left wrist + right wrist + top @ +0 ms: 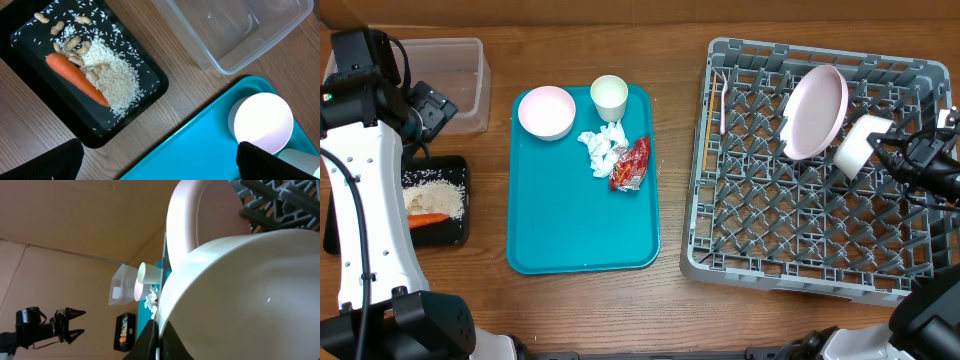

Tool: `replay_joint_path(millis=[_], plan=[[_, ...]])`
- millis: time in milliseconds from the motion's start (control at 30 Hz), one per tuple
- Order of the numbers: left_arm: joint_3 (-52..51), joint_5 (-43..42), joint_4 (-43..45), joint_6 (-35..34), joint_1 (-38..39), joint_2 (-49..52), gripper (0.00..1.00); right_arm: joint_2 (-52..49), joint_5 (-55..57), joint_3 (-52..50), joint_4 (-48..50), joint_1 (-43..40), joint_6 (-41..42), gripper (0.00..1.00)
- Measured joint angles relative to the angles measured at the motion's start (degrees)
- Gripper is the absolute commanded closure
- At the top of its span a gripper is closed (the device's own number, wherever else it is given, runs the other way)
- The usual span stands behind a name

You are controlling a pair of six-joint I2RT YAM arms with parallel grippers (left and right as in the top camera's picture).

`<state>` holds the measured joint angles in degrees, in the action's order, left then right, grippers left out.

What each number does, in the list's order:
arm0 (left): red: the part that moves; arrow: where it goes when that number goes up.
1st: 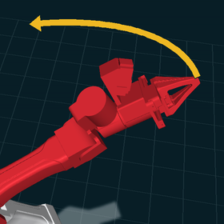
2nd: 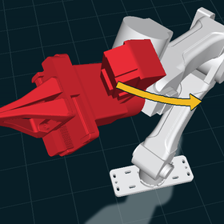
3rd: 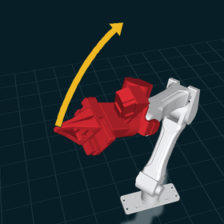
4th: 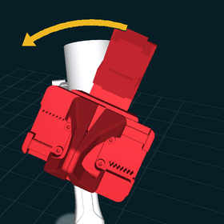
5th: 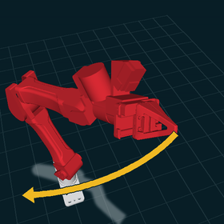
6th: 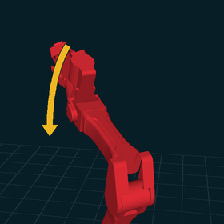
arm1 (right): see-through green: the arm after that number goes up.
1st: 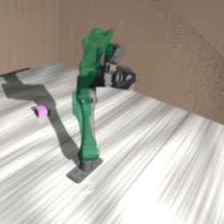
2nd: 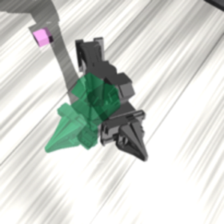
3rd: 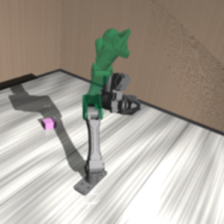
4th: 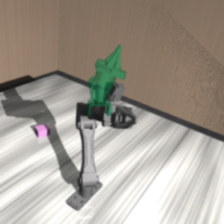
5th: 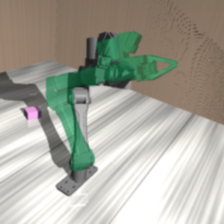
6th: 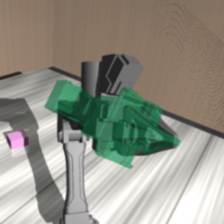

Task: Sort waste into correct bins and load items into the dishwasher rack
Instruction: 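Lower the white bowl into the rack's lower right and open the right gripper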

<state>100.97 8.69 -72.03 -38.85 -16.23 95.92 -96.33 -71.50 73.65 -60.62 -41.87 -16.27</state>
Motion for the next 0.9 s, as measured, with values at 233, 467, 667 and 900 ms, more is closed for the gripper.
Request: replay_joint_path(millis=[233,467,667,900], plan=[[0.0,0.0,0.0,0.0,0.0,0.0,0.0,-2.6,0.3,-0.2,1.6,0.0,-0.1,0.96],[0.0,0.0,0.0,0.0,0.0,0.0,0.0,-4.4,1.9,-0.6,2.9,0.0,0.0,0.96],[0.0,0.0,0.0,0.0,0.0,0.0,0.0,-4.5,4.3,-0.6,4.4,0.0,4.7,0.96],[0.0,0.0,0.0,0.0,0.0,0.0,0.0,-4.3,8.1,1.5,4.2,0.0,15.1,0.96]])
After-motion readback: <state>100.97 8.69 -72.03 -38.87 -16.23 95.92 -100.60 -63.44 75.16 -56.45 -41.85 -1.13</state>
